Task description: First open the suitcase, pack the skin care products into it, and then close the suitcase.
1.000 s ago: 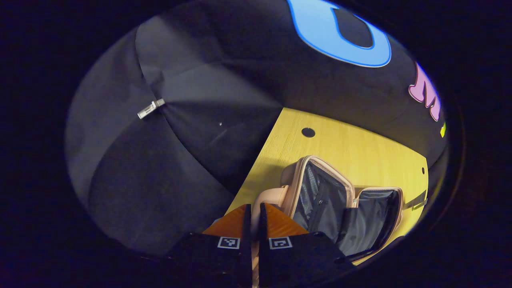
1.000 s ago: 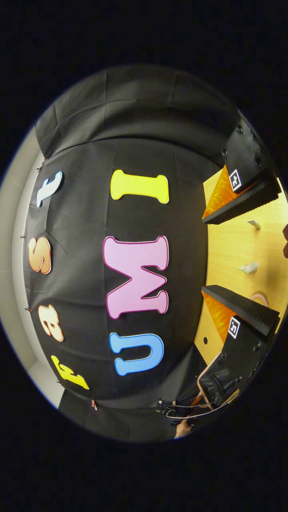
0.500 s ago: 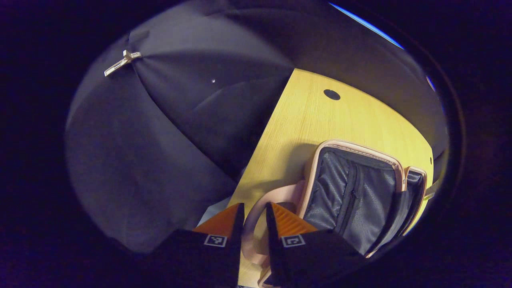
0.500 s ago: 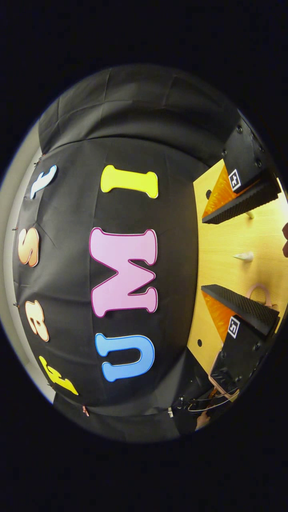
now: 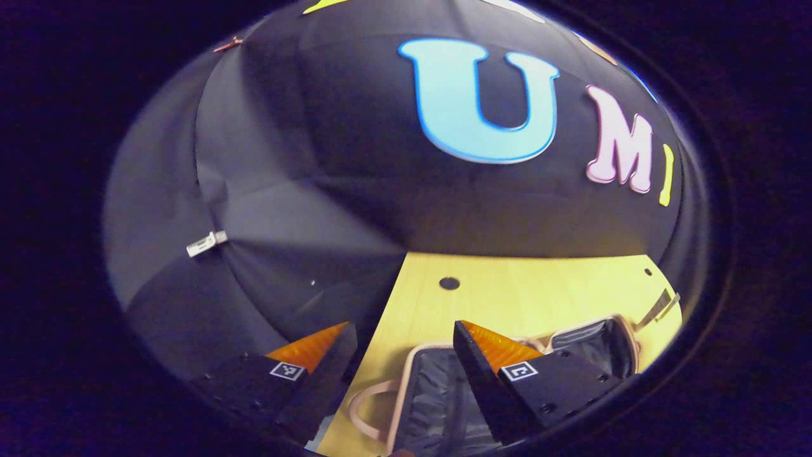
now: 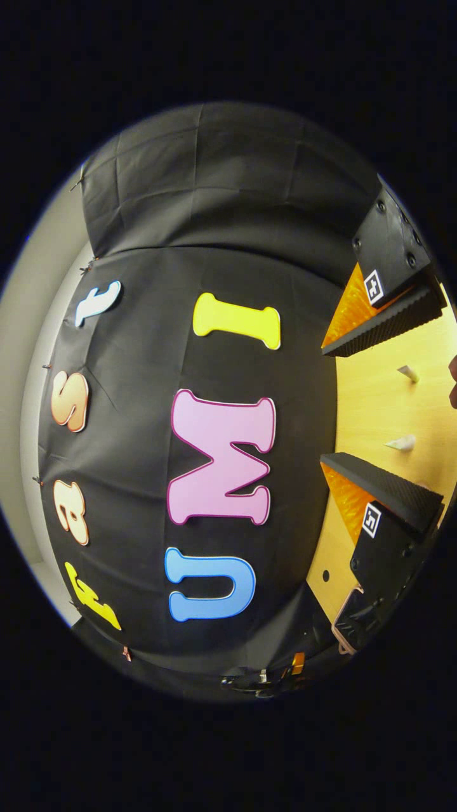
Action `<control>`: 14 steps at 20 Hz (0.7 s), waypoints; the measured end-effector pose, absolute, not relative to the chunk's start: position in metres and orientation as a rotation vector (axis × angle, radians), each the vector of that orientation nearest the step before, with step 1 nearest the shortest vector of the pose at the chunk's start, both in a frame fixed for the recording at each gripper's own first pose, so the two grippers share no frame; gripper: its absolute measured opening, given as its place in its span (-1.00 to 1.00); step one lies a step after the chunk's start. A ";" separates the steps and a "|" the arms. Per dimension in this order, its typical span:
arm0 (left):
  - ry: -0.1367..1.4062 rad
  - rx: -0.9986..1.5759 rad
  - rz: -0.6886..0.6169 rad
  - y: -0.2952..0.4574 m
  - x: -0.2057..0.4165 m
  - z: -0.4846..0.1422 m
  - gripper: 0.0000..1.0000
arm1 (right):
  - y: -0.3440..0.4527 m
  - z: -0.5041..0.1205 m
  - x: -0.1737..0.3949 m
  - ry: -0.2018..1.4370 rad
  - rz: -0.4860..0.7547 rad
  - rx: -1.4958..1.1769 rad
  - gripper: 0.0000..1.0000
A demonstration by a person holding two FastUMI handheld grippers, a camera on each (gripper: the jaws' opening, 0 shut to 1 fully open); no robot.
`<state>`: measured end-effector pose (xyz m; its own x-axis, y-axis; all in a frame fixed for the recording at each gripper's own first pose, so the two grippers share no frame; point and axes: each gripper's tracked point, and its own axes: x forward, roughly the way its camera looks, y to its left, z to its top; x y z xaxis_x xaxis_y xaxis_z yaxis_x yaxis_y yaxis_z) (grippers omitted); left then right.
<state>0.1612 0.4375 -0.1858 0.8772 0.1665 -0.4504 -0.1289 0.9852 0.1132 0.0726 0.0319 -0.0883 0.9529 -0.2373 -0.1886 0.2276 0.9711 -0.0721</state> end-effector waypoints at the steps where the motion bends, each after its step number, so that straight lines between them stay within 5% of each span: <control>1: 0.419 0.078 0.113 0.408 0.166 -0.156 0.92 | 0.029 -0.083 0.074 0.179 -0.231 -0.059 0.93; 7: 0.220 0.113 -0.205 0.192 0.162 -0.056 0.92 | 0.011 -0.069 0.089 0.116 -0.184 -0.085 0.92; 10: 0.330 0.013 -0.434 0.066 0.143 -0.091 0.92 | 0.005 -0.077 0.092 0.119 -0.147 -0.089 0.92; 14: 0.466 0.021 -0.566 -0.045 0.138 -0.167 0.94 | -0.011 -0.097 0.087 0.153 -0.103 -0.082 0.92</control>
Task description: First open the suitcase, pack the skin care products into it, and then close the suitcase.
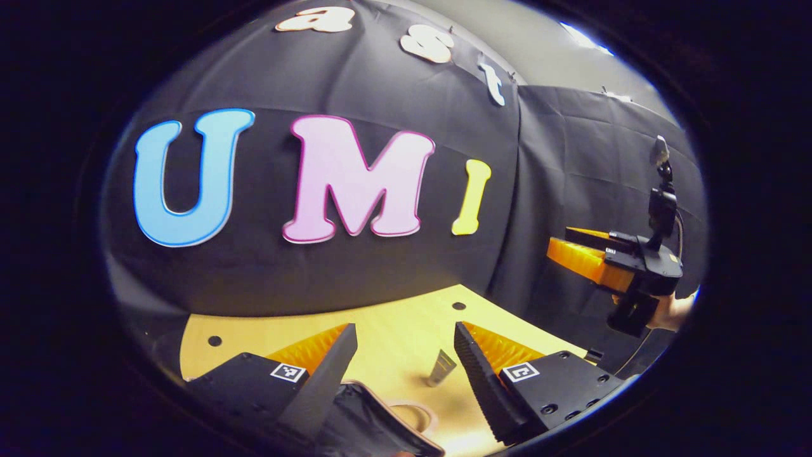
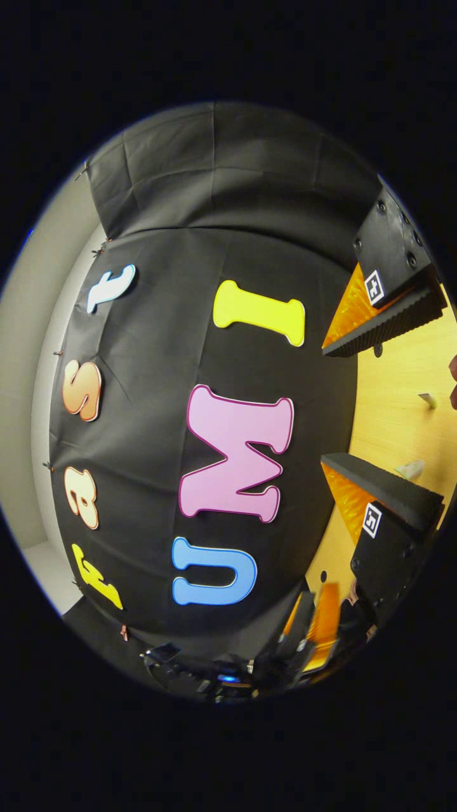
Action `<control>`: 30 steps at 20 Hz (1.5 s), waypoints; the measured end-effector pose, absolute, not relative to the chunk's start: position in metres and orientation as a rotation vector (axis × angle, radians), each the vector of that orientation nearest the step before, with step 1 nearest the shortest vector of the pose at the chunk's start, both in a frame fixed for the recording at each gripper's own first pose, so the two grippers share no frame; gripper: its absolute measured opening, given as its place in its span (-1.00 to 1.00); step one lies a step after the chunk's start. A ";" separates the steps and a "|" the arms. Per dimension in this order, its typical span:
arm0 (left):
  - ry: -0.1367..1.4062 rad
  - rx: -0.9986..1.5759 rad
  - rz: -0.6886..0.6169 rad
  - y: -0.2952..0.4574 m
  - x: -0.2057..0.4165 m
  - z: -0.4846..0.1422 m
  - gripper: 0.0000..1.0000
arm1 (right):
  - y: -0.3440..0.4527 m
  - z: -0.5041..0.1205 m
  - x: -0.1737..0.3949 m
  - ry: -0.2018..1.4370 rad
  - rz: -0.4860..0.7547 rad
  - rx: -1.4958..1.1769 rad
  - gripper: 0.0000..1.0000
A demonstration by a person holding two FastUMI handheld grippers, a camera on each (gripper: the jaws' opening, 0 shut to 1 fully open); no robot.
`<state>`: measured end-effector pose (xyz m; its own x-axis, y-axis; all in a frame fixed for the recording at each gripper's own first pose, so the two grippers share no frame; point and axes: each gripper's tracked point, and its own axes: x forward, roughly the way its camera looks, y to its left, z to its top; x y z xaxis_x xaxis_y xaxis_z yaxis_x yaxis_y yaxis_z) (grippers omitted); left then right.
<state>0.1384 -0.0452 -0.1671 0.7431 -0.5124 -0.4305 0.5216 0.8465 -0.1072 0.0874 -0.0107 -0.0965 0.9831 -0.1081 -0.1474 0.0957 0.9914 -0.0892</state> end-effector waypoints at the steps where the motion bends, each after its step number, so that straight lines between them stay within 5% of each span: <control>1: 0.512 0.018 -0.583 -0.062 0.139 -0.186 0.94 | -0.015 -0.104 0.086 0.167 -0.098 -0.066 0.92; 10: 0.944 0.064 -0.518 -0.112 0.147 -0.385 0.93 | -0.044 -0.207 0.086 0.311 -0.021 -0.053 0.93; 16: 1.037 0.039 -0.414 -0.129 0.188 -0.459 0.91 | -0.061 -0.274 0.099 0.429 -0.002 0.000 0.94; 18: 1.034 0.046 -0.414 -0.131 0.195 -0.460 0.08 | -0.062 -0.302 0.100 0.483 0.005 0.008 0.94; 19: 1.044 0.056 -0.415 -0.133 0.195 -0.461 -0.04 | -0.064 -0.320 0.101 0.516 0.006 0.011 0.94; 29: 0.981 -0.014 -0.447 -0.111 0.157 -0.360 -0.12 | -0.042 -0.498 0.064 1.008 0.035 0.185 0.90; 30: 0.977 -0.018 -0.437 -0.096 0.151 -0.347 -0.13 | -0.040 -0.505 0.064 1.029 0.027 0.222 0.49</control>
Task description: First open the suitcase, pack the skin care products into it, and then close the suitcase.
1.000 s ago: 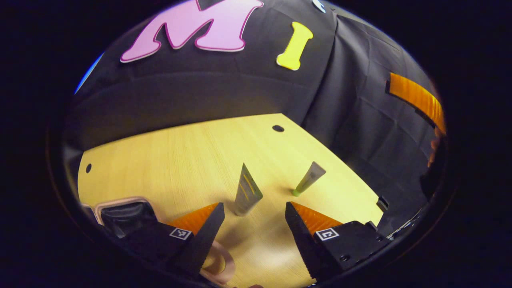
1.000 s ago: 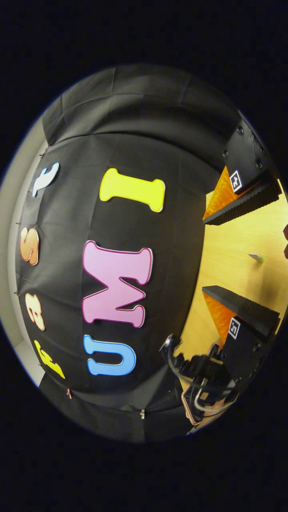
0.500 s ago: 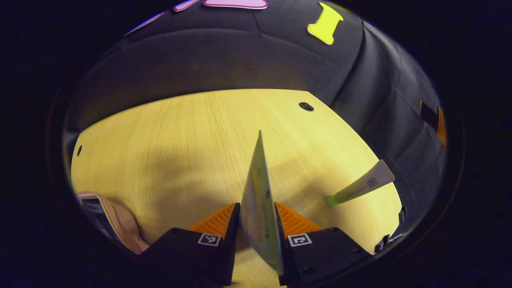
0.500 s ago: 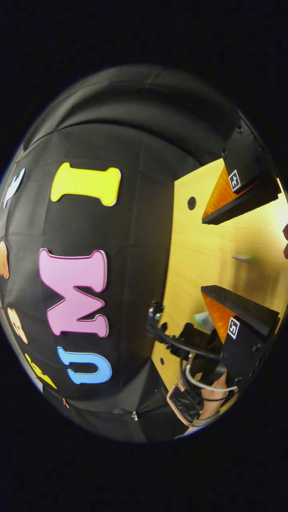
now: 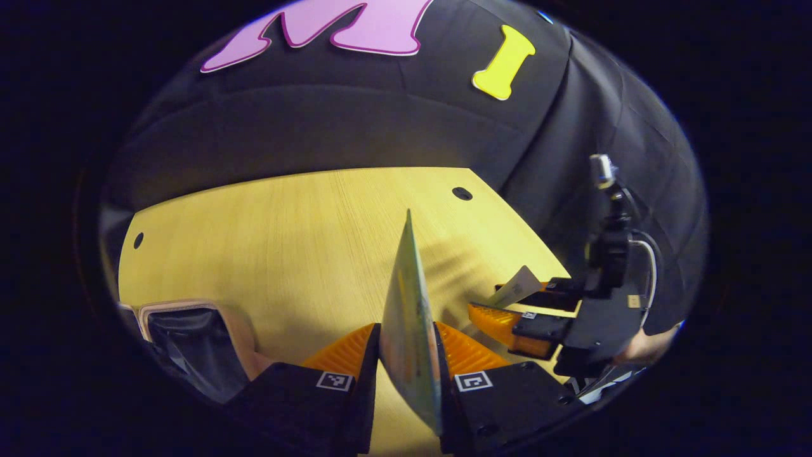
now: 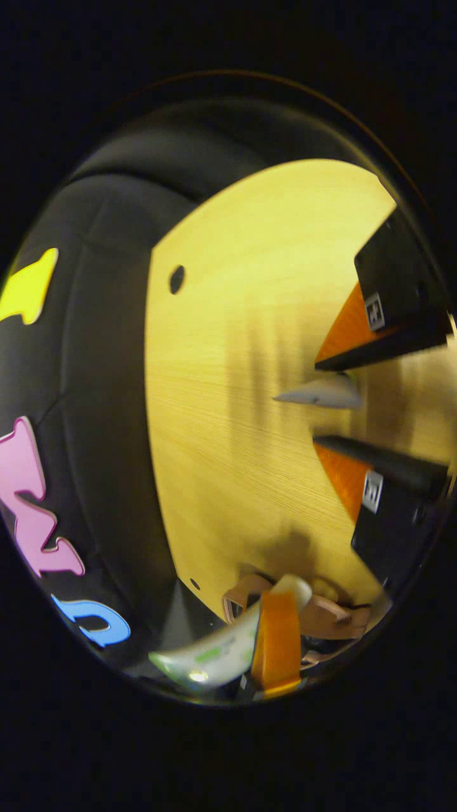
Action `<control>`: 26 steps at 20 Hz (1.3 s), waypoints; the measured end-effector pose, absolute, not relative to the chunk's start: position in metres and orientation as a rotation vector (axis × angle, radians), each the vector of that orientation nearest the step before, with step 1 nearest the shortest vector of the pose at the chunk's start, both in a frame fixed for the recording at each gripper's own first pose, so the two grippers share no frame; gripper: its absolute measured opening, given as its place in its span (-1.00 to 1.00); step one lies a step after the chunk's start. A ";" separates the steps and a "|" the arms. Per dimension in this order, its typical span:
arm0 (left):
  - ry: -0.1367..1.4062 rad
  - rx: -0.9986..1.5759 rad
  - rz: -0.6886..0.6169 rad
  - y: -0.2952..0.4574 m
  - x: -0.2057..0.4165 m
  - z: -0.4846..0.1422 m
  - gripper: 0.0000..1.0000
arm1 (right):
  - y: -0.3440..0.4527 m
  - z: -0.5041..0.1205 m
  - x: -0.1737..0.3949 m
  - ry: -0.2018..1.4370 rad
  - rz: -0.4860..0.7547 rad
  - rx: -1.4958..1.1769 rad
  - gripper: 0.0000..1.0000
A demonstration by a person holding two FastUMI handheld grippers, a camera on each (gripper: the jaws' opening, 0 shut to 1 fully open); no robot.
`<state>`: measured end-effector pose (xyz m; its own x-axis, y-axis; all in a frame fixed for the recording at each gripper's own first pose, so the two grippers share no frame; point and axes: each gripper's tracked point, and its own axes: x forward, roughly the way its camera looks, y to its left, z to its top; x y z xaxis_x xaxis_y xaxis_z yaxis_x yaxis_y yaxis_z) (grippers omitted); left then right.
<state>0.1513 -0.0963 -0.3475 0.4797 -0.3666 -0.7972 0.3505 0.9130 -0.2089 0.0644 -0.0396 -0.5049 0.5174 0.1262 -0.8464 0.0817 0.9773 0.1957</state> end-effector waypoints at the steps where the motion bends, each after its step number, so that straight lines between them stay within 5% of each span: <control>1: 0.982 -0.013 -0.418 -0.079 0.145 -0.339 -0.12 | -0.038 -0.500 0.067 1.022 0.015 0.253 0.08; 2: 0.993 -0.001 -0.396 -0.060 0.136 -0.332 -0.12 | -0.038 -0.491 0.071 1.000 0.015 0.259 -0.34; 3: 1.025 0.019 -0.381 -0.040 0.121 -0.327 -0.12 | -0.040 -0.488 0.076 0.976 0.017 0.253 -0.38; 13: 1.496 0.041 -0.048 0.153 -0.001 -0.381 -0.19 | 0.095 -0.388 0.045 0.886 0.261 0.276 -0.39; 14: 1.532 0.032 -0.036 0.160 -0.008 -0.389 -0.12 | 0.113 -0.382 0.037 0.889 0.300 0.262 -0.24; 15: 1.546 0.022 -0.013 0.166 -0.011 -0.394 -0.12 | 0.132 -0.376 0.032 0.893 0.341 0.254 -0.40; 19: 1.486 -0.018 0.039 0.184 -0.009 -0.390 0.24 | 0.208 -0.358 0.008 0.919 0.486 0.250 -0.40; 20: 1.458 -0.034 0.028 0.186 -0.009 -0.382 0.52 | 0.224 -0.354 0.004 0.923 0.514 0.253 -0.40; 26: 1.206 -0.063 0.020 0.236 -0.004 -0.313 0.53 | 0.313 -0.386 -0.013 1.092 0.603 0.316 -0.39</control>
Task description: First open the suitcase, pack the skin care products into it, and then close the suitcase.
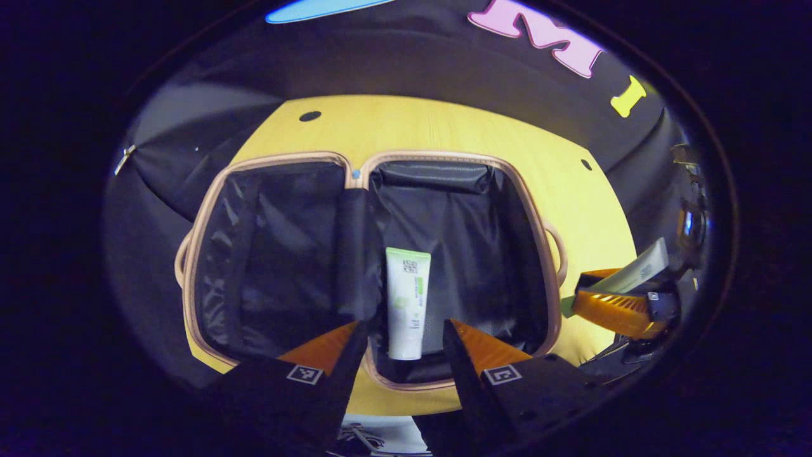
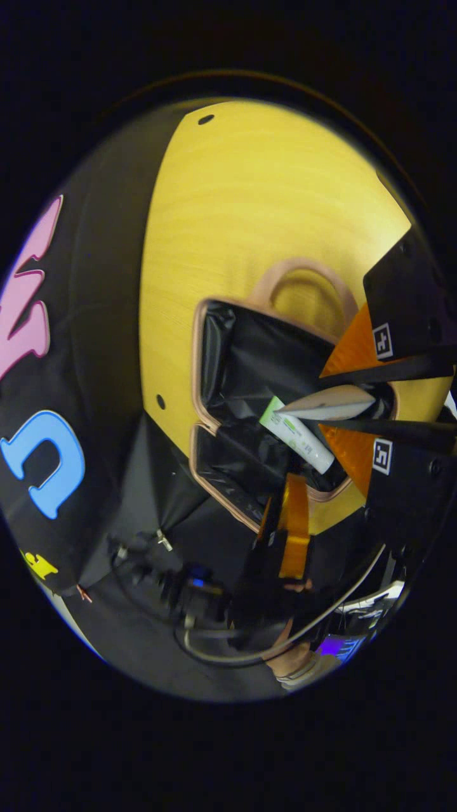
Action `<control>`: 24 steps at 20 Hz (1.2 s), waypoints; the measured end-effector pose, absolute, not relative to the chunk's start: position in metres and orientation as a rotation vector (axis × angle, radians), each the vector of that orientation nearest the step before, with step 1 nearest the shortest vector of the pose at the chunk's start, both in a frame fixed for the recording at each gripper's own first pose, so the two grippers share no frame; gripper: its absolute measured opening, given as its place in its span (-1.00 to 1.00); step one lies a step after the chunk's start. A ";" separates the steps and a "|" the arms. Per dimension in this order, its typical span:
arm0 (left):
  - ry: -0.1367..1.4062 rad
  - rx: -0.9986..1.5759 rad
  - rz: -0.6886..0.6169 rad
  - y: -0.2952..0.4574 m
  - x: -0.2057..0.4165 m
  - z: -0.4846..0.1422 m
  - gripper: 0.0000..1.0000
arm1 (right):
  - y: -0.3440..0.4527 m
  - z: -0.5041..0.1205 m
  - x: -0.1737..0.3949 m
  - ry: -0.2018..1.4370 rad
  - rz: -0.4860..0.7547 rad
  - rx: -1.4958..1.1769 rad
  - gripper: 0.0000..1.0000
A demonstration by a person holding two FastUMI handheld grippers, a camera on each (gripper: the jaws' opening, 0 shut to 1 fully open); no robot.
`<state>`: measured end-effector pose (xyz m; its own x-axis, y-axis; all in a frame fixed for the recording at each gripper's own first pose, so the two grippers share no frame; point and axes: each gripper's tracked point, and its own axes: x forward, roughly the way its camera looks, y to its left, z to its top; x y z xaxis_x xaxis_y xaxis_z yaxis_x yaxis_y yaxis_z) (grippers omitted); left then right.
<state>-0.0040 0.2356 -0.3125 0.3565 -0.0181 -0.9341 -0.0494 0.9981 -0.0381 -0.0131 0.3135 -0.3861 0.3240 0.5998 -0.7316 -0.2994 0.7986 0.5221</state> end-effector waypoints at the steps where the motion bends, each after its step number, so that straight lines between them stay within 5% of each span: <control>1: 1.169 -0.057 0.046 0.254 -0.005 -0.305 0.55 | 0.326 -0.398 -0.010 1.131 0.592 0.318 -0.39; 7: 1.125 -0.117 0.258 0.369 -0.048 -0.289 0.58 | 0.349 -0.463 -0.022 1.343 0.461 0.239 -0.36; 8: 1.121 -0.128 0.293 0.387 -0.054 -0.287 0.58 | 0.345 -0.470 -0.021 1.337 0.438 0.194 -0.17; 9: 1.114 -0.133 0.330 0.404 -0.059 -0.283 0.59 | 0.348 -0.465 -0.022 1.326 0.438 0.195 -0.53; 10: 1.101 -0.139 0.368 0.420 -0.060 -0.282 0.60 | 0.358 -0.459 -0.025 1.313 0.456 0.227 0.17; 12: 1.076 -0.146 0.457 0.456 -0.065 -0.280 0.68 | 0.359 -0.442 -0.022 1.255 0.465 0.224 0.70; 14: 1.040 -0.149 0.526 0.491 -0.065 -0.274 0.77 | 0.351 -0.422 -0.015 1.181 0.466 0.213 0.94; 20: 0.957 -0.346 0.635 0.567 -0.009 -0.285 0.76 | 0.300 -0.372 0.001 1.039 0.360 0.258 0.92; 24: 1.075 -0.477 0.668 0.585 0.004 -0.331 0.77 | 0.264 -0.353 0.002 1.002 0.257 0.285 0.92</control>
<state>0.0043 0.5853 -0.3309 0.3138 0.2621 -0.9126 -0.7015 0.7117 -0.0368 0.0022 0.2644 -0.3532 0.5148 0.3396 -0.7872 -0.0806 0.9333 0.3499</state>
